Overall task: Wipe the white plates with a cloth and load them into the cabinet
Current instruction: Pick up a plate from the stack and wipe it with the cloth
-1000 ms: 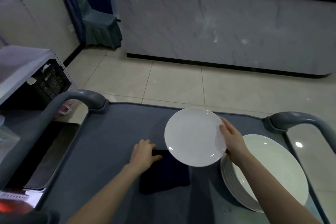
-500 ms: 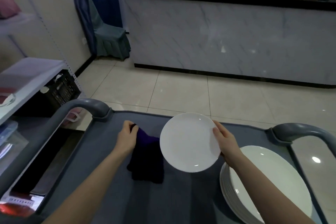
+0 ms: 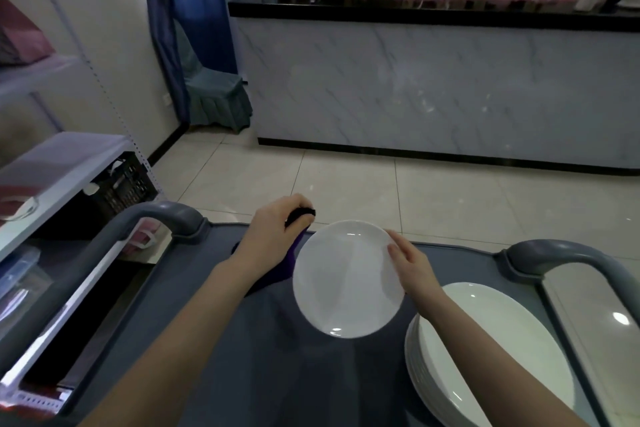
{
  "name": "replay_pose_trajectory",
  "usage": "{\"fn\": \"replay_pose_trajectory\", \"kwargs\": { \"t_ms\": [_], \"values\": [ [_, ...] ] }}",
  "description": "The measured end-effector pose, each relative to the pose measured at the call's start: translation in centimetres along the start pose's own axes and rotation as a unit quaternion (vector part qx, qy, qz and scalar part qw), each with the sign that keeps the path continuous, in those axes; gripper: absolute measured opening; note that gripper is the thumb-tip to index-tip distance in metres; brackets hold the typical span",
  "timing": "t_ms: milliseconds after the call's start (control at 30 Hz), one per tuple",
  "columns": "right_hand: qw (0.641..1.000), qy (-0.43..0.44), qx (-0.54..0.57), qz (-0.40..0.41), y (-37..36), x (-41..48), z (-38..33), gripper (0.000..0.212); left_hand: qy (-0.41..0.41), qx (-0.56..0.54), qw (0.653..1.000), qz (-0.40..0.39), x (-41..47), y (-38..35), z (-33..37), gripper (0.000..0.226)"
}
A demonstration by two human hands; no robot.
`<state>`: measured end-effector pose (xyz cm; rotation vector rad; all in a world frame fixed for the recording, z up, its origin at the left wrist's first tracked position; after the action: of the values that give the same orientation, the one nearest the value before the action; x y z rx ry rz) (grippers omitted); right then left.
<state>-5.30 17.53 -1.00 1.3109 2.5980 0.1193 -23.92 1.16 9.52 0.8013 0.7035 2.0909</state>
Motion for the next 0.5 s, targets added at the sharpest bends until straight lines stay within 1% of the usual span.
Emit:
{"fn": "replay_pose_trajectory", "kwargs": {
  "t_ms": [100, 200, 233, 267, 300, 333, 367, 400, 433, 467, 500],
  "values": [
    [1.000, 0.015, -0.004, -0.013, -0.5, -0.3, -0.4, 0.036, -0.035, -0.026, 0.997, -0.056, 0.3, -1.6, 2.7, 0.006],
    [0.999, -0.004, 0.032, 0.003, -0.5, -0.7, 0.1, 0.031, -0.023, -0.035, 0.990, -0.134, -1.0, -5.0, 3.8, 0.011],
    [0.998, -0.012, 0.052, 0.013, -0.3, -0.9, 0.3, 0.032, -0.001, -0.051, 0.982, -0.179, -1.9, -6.4, 3.7, 0.019],
    [0.997, -0.016, 0.068, 0.023, 0.0, -1.1, 0.3, 0.033, 0.034, -0.080, 0.967, -0.241, -3.0, -7.9, 3.4, 0.029],
    [0.997, -0.016, 0.075, 0.030, 0.2, -1.2, 0.3, 0.034, 0.070, -0.113, 0.944, -0.302, -4.1, -9.3, 3.0, 0.038],
    [0.997, -0.014, 0.075, 0.032, 0.4, -1.3, 0.3, 0.034, 0.092, -0.147, 0.926, -0.335, -5.1, -10.2, 2.6, 0.044],
    [0.997, -0.012, 0.075, 0.030, 0.6, -1.5, 0.3, 0.033, 0.095, -0.168, 0.924, -0.329, -5.5, -10.5, 2.2, 0.043],
    [0.996, -0.012, 0.077, 0.031, 0.8, -1.7, 0.3, 0.033, 0.079, -0.160, 0.942, -0.284, -5.5, -9.9, 1.8, 0.038],
    [0.996, -0.016, 0.085, 0.034, 1.0, -1.9, 0.3, 0.034, 0.049, -0.114, 0.969, -0.214, -5.3, -8.9, 1.3, 0.033],
    [0.994, -0.022, 0.096, 0.039, 1.3, -2.1, 0.4, 0.036, 0.009, -0.041, 0.990, -0.137, -5.1, -7.8, 0.8, 0.031],
    [0.993, -0.027, 0.105, 0.043, 1.5, -2.3, 0.4, 0.037, -0.041, 0.036, 0.995, -0.086, -5.3, -7.3, 0.6, 0.031]
  ]
}}
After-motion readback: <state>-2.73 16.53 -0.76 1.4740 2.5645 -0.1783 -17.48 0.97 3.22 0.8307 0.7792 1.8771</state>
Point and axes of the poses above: each hand's wrist, its own x-axis towards the middle knuckle, its own y-axis out of the back of the hand, z = x × y, the point moved 6 cm from there along x, towards the middle knuckle, and after that the axes turned 4 degrees about x, right-handed, at the moved point
